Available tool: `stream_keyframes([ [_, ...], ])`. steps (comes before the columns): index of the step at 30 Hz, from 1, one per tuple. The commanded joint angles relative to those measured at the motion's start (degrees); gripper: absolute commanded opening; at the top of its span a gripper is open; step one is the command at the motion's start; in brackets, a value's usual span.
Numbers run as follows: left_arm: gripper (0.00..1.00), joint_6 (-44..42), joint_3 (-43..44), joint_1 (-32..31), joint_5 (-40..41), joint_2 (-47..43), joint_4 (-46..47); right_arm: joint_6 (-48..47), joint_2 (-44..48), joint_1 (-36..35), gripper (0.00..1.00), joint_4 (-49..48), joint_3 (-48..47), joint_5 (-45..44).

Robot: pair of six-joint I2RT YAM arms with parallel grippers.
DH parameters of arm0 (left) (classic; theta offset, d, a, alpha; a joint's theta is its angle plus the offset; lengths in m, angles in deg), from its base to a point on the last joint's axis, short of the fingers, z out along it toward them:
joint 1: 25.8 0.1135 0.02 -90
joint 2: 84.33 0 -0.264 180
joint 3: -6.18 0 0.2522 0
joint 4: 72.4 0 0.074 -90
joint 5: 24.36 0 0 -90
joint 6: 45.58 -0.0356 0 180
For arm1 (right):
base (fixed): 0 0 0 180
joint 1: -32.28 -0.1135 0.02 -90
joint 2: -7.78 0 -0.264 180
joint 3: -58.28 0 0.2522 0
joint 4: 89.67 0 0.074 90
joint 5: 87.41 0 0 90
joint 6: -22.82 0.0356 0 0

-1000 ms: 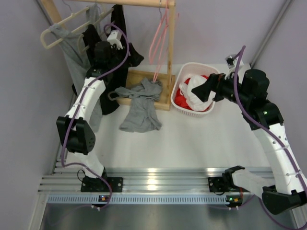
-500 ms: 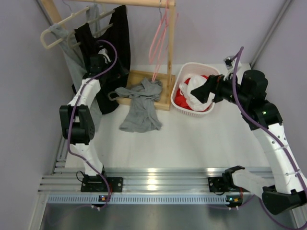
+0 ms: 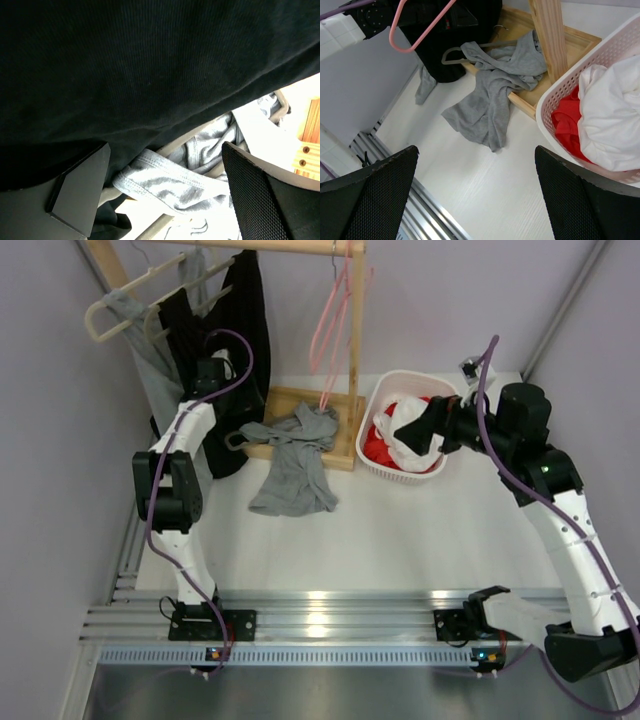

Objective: Remove the tank top from the hanger
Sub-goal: Pick up the hanger at the center of the board.

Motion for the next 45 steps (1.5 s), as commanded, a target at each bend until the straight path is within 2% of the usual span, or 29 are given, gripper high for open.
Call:
stream_keyframes([
  [1,0.97,0.6,-2.5,0.2,-1.5,-0.2,-3.6,-0.4,0.2,-0.3,0.97,-2.7,0.0,1.7],
  [6,0.96,3.0,-5.5,0.2,-2.5,0.6,-5.7,-0.1,0.1,-0.3,0.98,-3.0,0.5,2.3],
  [17,0.97,3.3,-15.7,-3.0,1.8,-5.5,-5.7,0.4,0.5,-0.4,0.97,-3.6,2.0,4.0],
  [31,0.98,4.6,-14.9,-5.1,7.4,1.0,-4.2,1.1,2.8,-0.3,0.97,-3.6,3.0,4.3],
  [34,0.93,4.3,-14.8,-5.6,3.3,1.5,-4.2,1.1,3.0,-0.4,0.97,-3.5,3.0,4.0],
  [35,0.88,3.9,-15.0,-6.0,2.9,1.5,-4.2,1.2,2.8,-0.4,0.97,-3.6,3.0,4.0],
  [39,0.84,3.5,-16.7,-8.5,2.9,0.3,-4.2,1.4,2.2,-0.4,0.97,-3.6,2.9,4.4],
  [45,0.86,3.0,-16.6,-9.7,4.8,4.2,-4.2,1.6,2.4,-0.4,0.97,-3.6,3.0,4.3],
])
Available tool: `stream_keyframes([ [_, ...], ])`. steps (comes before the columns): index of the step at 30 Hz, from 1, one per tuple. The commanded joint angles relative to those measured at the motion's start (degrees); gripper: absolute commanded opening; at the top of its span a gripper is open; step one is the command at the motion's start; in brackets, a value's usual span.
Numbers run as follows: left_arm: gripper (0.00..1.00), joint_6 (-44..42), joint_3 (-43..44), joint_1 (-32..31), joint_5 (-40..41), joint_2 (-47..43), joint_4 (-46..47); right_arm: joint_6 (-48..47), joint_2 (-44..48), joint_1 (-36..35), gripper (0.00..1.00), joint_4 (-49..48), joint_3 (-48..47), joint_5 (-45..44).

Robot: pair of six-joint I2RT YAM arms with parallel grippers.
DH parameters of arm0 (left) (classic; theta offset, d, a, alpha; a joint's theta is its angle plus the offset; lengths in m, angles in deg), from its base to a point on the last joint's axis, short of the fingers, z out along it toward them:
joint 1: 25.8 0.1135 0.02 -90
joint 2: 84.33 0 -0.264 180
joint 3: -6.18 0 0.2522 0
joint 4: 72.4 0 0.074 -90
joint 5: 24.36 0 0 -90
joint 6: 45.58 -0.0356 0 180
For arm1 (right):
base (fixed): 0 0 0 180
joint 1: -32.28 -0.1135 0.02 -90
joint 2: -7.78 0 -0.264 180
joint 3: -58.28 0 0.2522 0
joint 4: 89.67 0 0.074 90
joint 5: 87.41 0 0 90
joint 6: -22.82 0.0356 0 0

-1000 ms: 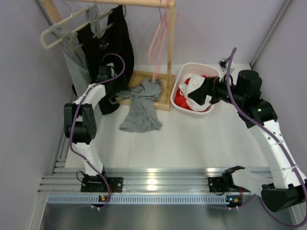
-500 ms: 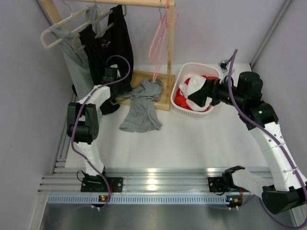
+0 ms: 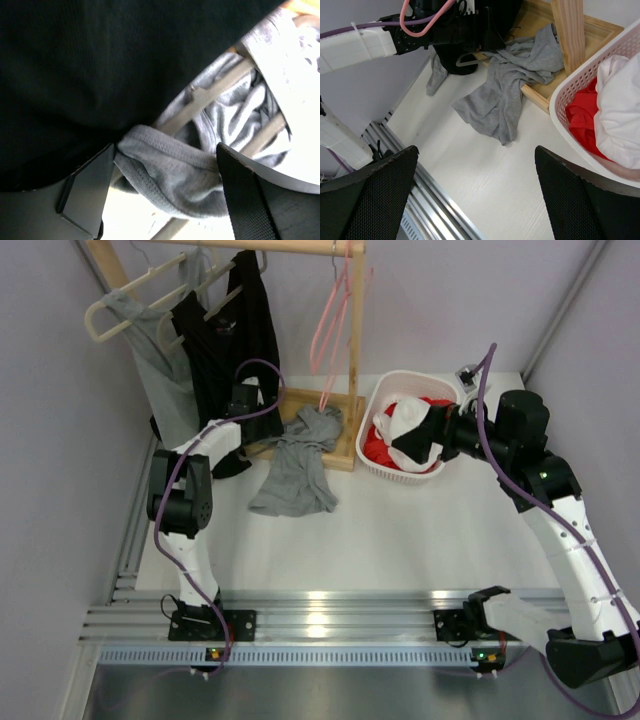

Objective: Remove the tank top from the hanger
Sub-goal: Pick up the hanger at the center of the board.

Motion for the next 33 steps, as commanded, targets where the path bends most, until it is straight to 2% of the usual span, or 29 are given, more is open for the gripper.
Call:
stream_keyframes([
  [1,0.85,1.6,-2.3,-1.2,-2.0,7.2,-10.1,1.0,0.7,-0.4,0.97,-2.9,-0.1,0.7],
  [3,0.80,1.4,-0.8,-1.1,-1.2,8.9,-10.3,1.1,1.1,-0.3,0.97,-2.7,0.0,0.7],
  [5,0.64,1.0,0.0,-1.1,-1.3,10.9,-10.2,1.1,1.5,-0.3,0.97,-2.7,0.1,0.6],
  [6,0.54,1.0,0.3,-1.1,-1.6,11.3,-10.2,1.0,1.7,-0.4,0.97,-2.7,0.2,0.5],
  [7,0.37,1.0,0.3,-1.1,-1.5,11.5,-10.2,0.9,1.8,-0.4,0.97,-2.7,0.2,0.4],
  [9,0.26,1.3,0.4,-1.1,-1.5,11.5,-10.2,0.8,2.0,-0.3,0.97,-2.7,0.4,0.3],
  [10,0.09,1.0,0.6,-1.1,-1.9,11.7,-10.2,0.9,2.1,-0.4,0.98,-2.7,0.4,0.2],
  [11,0.02,0.7,0.6,-1.1,-1.9,11.8,-10.1,1.0,2.0,-0.3,0.98,-2.7,0.5,0.2],
  [17,0.00,2.0,-0.7,-1.1,-5.0,9.0,-10.1,1.3,1.9,-0.4,0.98,-2.7,0.4,0.5],
  [22,0.00,6.3,-1.5,-1.3,-12.6,-2.0,-7.8,1.5,1.8,-0.3,0.97,-2.7,-0.1,0.4],
  [27,0.00,10.5,1.1,-1.3,-24.6,-12.1,-7.6,1.7,1.7,-0.3,0.97,-2.7,-0.1,0.4],
  [29,0.00,12.3,1.5,-1.3,-27.2,-15.6,-7.6,2.0,1.7,-0.4,0.98,-2.8,0.0,0.5],
  [33,0.00,13.3,0.0,-1.3,-26.5,-22.1,-7.6,2.2,1.8,-0.4,0.98,-3.0,0.4,0.7],
])
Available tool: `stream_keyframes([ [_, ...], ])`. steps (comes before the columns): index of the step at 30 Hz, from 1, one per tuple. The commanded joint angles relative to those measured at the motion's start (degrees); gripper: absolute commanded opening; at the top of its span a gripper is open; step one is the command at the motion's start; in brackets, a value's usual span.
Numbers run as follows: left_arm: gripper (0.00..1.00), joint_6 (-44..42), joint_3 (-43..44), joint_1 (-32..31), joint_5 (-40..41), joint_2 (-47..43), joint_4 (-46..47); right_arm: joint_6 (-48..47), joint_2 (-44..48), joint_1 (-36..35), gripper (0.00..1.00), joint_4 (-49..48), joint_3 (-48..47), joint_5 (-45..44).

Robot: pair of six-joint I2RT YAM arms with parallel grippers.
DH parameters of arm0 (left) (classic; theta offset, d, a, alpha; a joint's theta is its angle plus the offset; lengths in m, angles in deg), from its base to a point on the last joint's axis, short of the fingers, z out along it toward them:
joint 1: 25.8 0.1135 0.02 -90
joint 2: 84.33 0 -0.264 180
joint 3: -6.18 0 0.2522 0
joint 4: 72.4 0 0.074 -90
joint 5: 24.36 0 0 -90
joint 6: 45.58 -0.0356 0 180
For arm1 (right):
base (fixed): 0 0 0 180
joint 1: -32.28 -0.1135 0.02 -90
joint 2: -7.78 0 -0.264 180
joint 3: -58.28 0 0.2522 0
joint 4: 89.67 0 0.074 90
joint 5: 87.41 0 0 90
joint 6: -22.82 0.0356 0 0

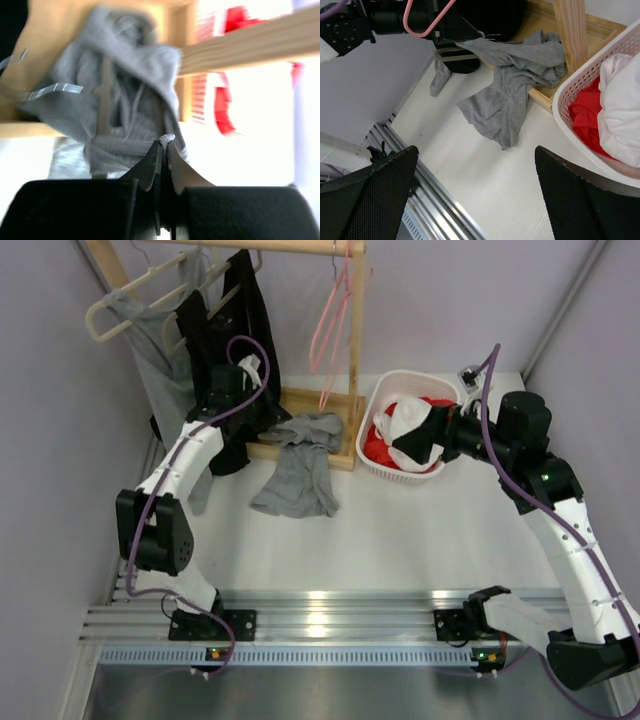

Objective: Remove the tank top from the hanger
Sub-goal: Pick up the hanger at the center of the board.

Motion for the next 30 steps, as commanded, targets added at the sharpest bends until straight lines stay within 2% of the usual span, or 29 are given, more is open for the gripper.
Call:
stream_keyframes([
  [1,0.00,2.9,-0.4,-0.1,-4.3,-8.1,-1.1,0.9,1.2,-0.3,0.97,-3.0,0.3,0.8],
  [8,0.00,2.9,-6.7,-0.3,-4.0,-16.2,-1.1,1.6,1.9,-0.4,0.97,-3.6,1.6,1.1],
  [16,0.00,0.2,-20.0,-1.3,-1.1,-10.7,1.4,2.4,2.8,-0.5,0.97,-4.4,2.5,1.6],
  [21,0.02,0.0,-24.7,-1.3,2.3,-9.3,3.4,2.6,3.3,-0.7,0.97,-4.4,2.7,1.6],
  [23,0.11,-0.1,-26.2,-1.3,4.2,-8.8,3.4,2.6,3.3,-0.7,0.98,-4.4,2.7,1.7],
  [24,0.20,0.0,-26.7,-1.3,5.4,-8.8,3.4,2.5,3.3,-0.7,0.98,-4.6,2.8,1.7],
  [25,0.39,0.1,-27.6,-1.3,7.7,-8.7,3.4,2.5,3.3,-0.7,0.97,-4.4,2.9,1.7],
  [26,0.49,0.3,-27.6,-1.3,8.9,-8.8,3.6,2.4,3.3,-0.7,0.98,-4.5,2.9,1.8],
  [29,0.69,1.1,-29.4,-1.3,11.7,-9.6,4.9,2.3,3.3,-0.8,0.98,-4.4,2.9,1.8],
  [30,0.71,1.4,-30.3,-1.3,13.4,-9.8,5.5,2.3,3.3,-0.8,0.98,-4.4,2.9,1.8],
])
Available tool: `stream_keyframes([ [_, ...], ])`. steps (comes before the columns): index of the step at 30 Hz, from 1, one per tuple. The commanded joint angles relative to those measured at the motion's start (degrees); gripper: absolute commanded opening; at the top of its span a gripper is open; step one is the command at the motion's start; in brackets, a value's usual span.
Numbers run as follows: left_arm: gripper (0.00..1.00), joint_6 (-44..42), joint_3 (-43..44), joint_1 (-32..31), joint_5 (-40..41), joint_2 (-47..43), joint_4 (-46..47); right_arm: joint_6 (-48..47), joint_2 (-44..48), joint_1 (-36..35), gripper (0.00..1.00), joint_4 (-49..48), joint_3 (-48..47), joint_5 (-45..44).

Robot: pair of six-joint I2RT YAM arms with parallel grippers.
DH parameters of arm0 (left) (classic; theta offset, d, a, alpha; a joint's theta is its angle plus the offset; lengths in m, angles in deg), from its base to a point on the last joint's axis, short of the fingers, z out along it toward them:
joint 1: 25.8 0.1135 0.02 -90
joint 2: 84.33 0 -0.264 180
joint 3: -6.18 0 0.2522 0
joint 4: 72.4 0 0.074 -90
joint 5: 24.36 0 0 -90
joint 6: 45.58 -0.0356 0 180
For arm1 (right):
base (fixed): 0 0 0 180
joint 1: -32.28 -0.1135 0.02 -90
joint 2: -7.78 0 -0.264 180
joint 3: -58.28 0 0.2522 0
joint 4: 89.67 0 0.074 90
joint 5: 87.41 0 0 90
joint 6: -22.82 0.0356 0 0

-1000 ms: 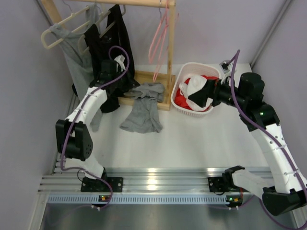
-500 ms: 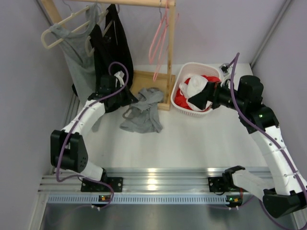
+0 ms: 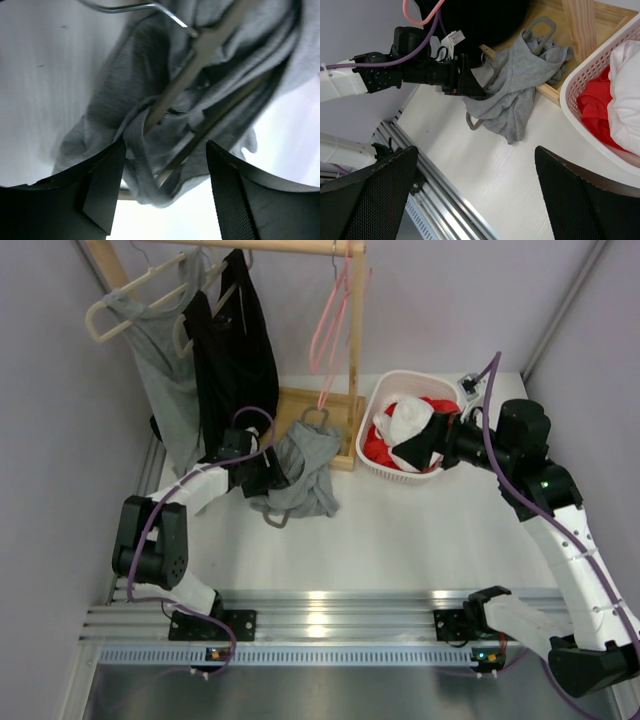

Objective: Remove the tank top from the hanger
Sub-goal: Pick up the hanger at the center of the board.

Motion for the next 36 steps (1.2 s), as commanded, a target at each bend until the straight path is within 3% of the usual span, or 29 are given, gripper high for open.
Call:
stream_keyframes([
  [1,0.73,1.0,-2.5,-0.1,6.2,-2.1,4.6,0.2,1.1,-0.7,0.98,-3.9,0.1,1.1],
  [5,0.83,2.9,-5.3,-0.1,6.9,-3.1,10.3,-0.1,1.1,-0.7,0.98,-3.9,0.2,1.1],
  [15,0.80,2.2,-6.2,-1.1,6.0,2.8,18.4,-0.6,1.3,-0.7,0.98,-3.9,0.5,1.2],
  [18,0.68,0.6,-4.9,-2.7,2.2,6.7,20.6,-0.7,1.2,-0.6,0.98,-3.9,0.7,1.1],
  [21,0.45,0.4,-4.6,-4.0,0.0,8.1,20.7,-0.7,1.4,-0.6,0.98,-3.9,1.0,1.0],
  [22,0.17,0.4,-4.7,-4.2,-0.1,8.5,20.7,-0.7,1.4,-0.7,0.98,-4.0,1.0,1.0],
  [23,0.00,0.5,-4.9,-4.5,-0.2,8.4,20.6,-0.7,1.4,-0.6,0.98,-3.9,1.1,0.9],
  [26,0.00,2.6,-7.2,-5.0,-1.5,4.9,20.7,-0.5,1.5,-0.7,0.98,-3.9,1.3,1.1],
  [32,0.00,5.9,-14.4,-9.9,4.9,-16.3,20.4,-0.7,2.3,-0.6,0.98,-4.0,4.5,1.1],
  [36,0.00,5.1,-12.5,-9.9,9.8,-30.5,10.5,-0.4,3.9,-0.8,0.97,-6.2,7.7,1.7],
])
